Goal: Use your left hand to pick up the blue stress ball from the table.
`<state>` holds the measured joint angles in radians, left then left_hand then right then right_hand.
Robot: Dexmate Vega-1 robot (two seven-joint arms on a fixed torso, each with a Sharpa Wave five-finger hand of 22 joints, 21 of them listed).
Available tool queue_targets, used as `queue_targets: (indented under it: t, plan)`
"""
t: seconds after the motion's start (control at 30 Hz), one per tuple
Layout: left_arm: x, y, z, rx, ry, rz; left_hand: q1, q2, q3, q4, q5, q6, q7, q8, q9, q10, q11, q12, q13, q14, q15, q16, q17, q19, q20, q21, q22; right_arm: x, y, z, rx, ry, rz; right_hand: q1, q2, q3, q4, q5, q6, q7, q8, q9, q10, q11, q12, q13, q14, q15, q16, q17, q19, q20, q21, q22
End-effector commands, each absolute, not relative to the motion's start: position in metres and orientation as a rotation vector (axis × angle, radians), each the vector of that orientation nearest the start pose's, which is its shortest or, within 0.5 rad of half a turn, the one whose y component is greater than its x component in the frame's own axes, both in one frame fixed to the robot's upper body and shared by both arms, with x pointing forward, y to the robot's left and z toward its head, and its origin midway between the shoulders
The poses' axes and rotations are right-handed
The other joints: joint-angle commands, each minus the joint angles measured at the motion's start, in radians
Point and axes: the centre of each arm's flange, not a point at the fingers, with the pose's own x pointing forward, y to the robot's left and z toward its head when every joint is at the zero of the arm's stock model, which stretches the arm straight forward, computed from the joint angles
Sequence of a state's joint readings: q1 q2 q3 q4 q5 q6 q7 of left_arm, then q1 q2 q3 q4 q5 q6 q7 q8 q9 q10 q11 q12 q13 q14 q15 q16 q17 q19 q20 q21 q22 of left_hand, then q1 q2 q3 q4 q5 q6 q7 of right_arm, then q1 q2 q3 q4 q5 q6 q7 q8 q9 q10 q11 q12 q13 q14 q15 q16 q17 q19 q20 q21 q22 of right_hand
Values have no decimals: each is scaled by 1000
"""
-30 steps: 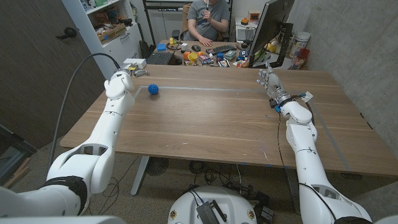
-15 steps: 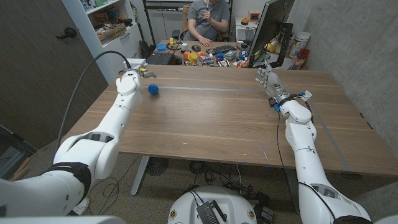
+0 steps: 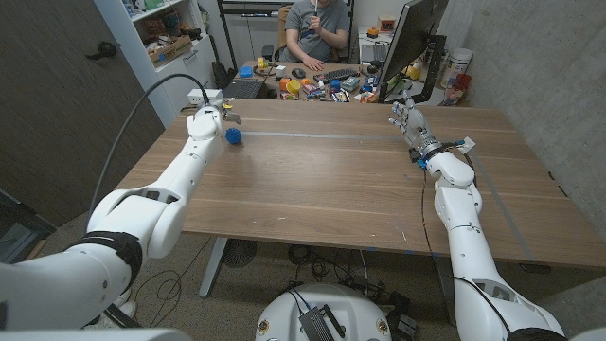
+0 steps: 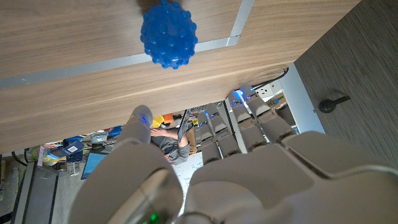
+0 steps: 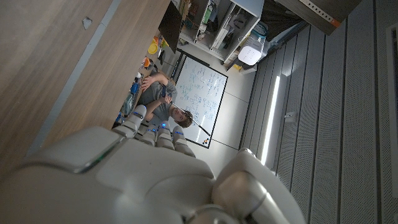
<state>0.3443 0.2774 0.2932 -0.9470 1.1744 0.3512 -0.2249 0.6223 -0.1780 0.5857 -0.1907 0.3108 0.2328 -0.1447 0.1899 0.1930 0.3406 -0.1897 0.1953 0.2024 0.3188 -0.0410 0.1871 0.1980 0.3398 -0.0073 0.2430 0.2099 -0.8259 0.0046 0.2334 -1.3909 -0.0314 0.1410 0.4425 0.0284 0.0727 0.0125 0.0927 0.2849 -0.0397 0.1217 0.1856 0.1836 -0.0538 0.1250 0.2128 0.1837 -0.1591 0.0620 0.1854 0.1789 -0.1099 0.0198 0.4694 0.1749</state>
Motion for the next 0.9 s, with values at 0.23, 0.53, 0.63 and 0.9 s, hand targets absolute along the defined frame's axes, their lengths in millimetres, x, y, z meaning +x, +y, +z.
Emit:
queue_targets:
  t: [0.23,0.53,0.63,0.9]
  plan:
    - [732,322,123,1482,-6,389,31,-12,-7,7,10,-26,10,0,5,-23,7,0,5,-21,-106,3,4,-10,3,-6,1,639,-294,26,-82,-697,198,10,6,-2,3,5,-4,10,5,5,0,4,0,2,-7,-2,1,2,2,7,-5,1]
    - [737,317,115,1513,10,362,32,-14,-17,11,12,-21,16,6,4,-16,9,6,6,-12,-110,10,5,-2,-3,-1,2,640,-294,28,-77,-698,198,10,7,-3,3,5,-4,10,5,5,-1,4,0,2,-9,-3,1,2,2,7,-7,1]
    - [736,316,114,1511,14,358,32,-16,-22,11,13,-28,15,4,4,-20,4,5,6,-14,-110,10,5,-3,-3,-1,2,640,-294,28,-78,-699,198,10,7,-3,3,5,-4,10,6,5,-1,4,0,2,-8,-4,1,2,3,6,-8,1]
    - [730,317,112,1543,42,319,32,-19,-34,11,16,-47,15,0,4,-31,3,4,6,-21,-108,9,6,-12,2,-4,2,642,-293,27,-71,-697,198,10,9,-3,3,6,-4,10,6,5,-1,4,0,2,-8,-5,1,2,3,6,-10,1]
